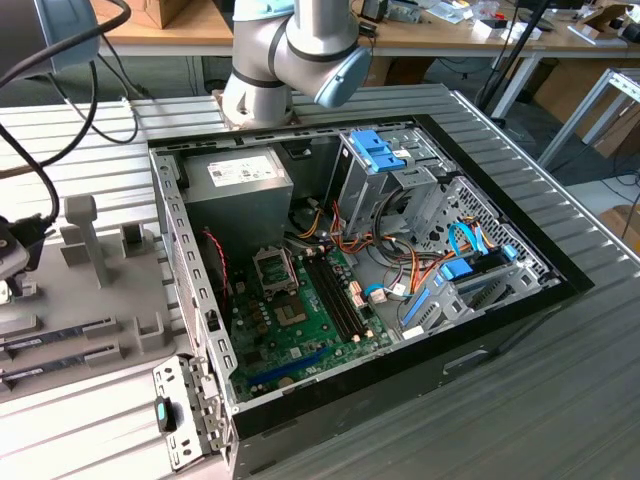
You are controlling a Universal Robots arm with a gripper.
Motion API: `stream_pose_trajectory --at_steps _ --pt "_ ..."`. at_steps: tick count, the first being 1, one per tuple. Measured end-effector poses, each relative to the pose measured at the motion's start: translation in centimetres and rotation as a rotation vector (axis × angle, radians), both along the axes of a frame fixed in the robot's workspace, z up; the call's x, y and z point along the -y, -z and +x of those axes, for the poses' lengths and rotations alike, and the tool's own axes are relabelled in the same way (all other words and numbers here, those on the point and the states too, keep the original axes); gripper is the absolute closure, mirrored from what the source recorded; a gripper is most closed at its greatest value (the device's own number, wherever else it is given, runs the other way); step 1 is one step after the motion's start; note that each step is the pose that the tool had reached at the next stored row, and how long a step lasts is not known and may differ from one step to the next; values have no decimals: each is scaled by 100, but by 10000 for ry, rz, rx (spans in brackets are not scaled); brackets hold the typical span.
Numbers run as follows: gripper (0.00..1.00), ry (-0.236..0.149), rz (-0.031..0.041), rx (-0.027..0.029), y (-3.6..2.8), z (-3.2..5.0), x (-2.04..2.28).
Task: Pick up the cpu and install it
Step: 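Pick up the cpu and move it towards the insertion slot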
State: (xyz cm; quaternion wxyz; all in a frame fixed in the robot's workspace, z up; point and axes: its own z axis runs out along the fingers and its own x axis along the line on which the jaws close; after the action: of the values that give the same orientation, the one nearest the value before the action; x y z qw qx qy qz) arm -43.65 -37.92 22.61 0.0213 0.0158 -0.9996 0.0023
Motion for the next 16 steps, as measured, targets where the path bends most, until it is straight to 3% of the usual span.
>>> stream_pose_trajectory --at_steps 16 --pt "53 0 2 -1 -166 0 0"
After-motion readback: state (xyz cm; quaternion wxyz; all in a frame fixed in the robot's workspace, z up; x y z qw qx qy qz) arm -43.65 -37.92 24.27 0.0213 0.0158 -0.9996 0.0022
